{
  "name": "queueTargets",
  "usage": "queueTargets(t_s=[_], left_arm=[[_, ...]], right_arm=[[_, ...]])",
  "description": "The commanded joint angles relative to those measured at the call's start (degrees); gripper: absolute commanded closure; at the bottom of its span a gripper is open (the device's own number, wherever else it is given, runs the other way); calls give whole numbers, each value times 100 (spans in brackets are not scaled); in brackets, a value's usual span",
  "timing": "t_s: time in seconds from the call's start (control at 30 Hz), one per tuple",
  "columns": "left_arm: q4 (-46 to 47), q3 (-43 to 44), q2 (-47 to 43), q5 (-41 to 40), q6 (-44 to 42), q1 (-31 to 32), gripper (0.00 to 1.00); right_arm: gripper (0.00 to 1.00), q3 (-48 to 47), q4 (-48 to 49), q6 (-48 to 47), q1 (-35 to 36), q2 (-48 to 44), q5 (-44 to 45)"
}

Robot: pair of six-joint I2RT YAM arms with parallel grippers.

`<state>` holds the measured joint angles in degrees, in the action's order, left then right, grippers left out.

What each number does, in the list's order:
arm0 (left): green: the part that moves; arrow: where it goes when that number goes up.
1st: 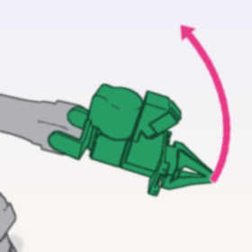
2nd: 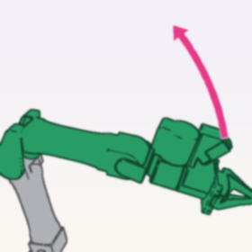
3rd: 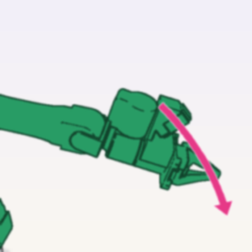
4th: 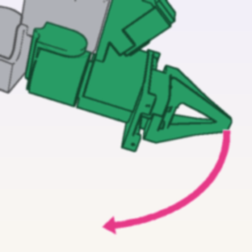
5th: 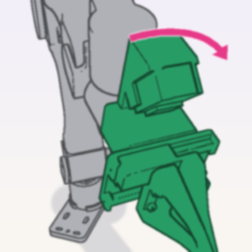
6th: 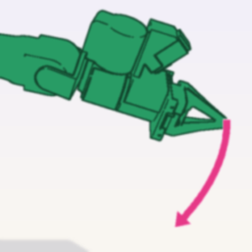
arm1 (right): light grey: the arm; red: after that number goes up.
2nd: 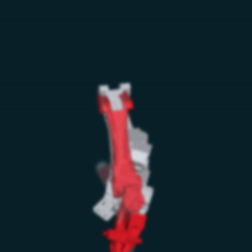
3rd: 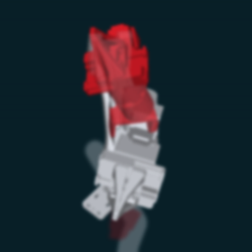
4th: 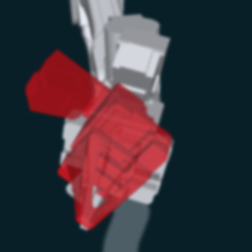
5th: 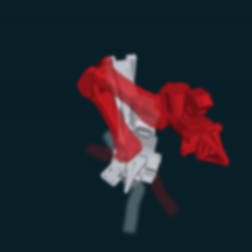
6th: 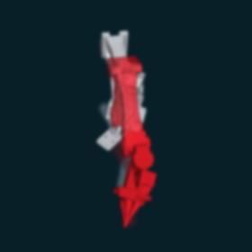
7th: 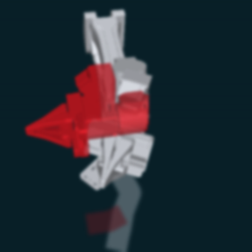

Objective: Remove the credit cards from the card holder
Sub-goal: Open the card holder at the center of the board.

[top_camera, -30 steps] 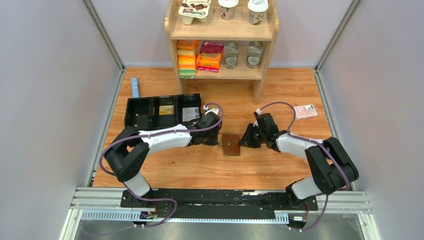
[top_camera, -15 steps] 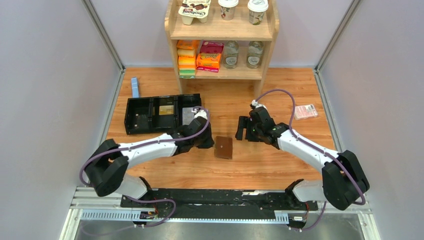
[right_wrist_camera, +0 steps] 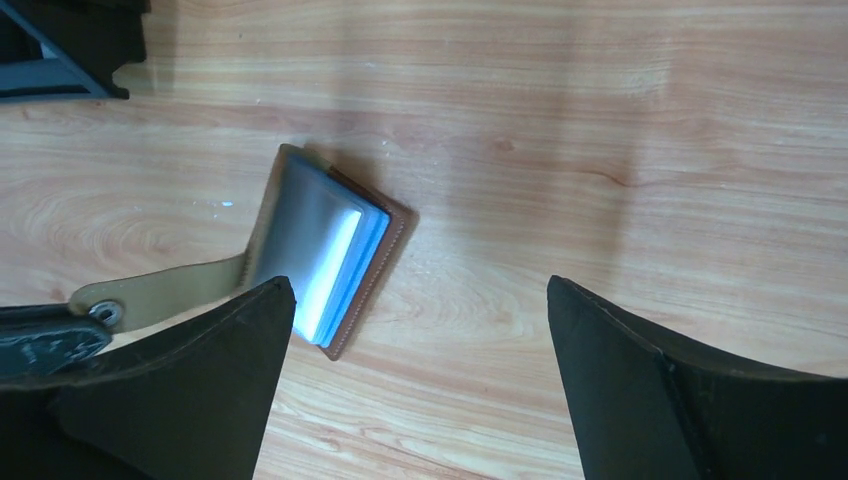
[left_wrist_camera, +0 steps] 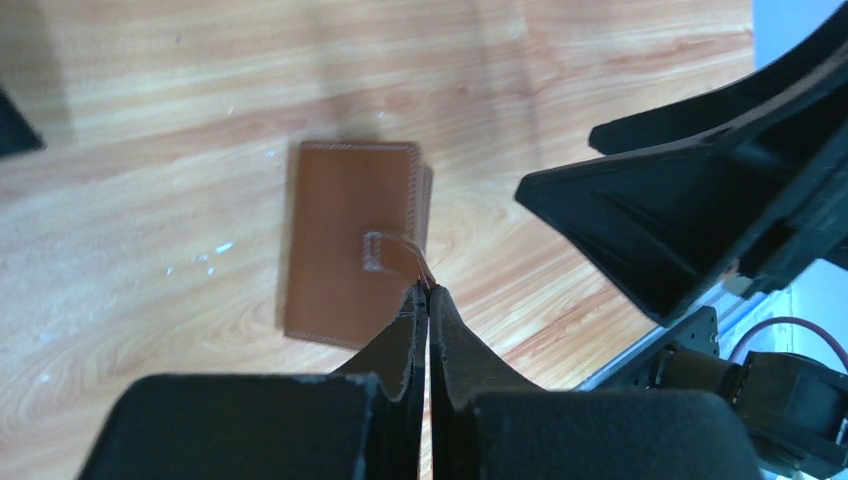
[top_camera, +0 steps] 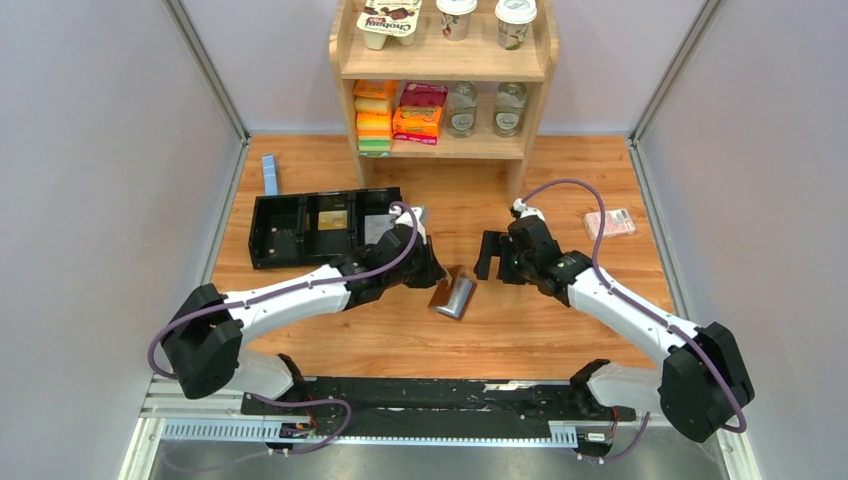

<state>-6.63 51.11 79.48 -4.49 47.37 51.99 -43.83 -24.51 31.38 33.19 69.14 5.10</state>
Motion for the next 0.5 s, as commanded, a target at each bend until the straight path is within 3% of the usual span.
queueTargets(t_s=[0.0, 0.2, 0.47], left_arm=[[198, -356, -485, -148, 535, -92, 100], [-364, -813, -1250, -798, 668, -276, 100], [-813, -1990, -1971, -1141, 835, -417, 100]], right_arm=[[0, 112, 446, -18, -6, -103, -613], [0, 121, 930, 140, 3, 187, -1537], [1, -19, 1352, 527, 380, 705, -2066]])
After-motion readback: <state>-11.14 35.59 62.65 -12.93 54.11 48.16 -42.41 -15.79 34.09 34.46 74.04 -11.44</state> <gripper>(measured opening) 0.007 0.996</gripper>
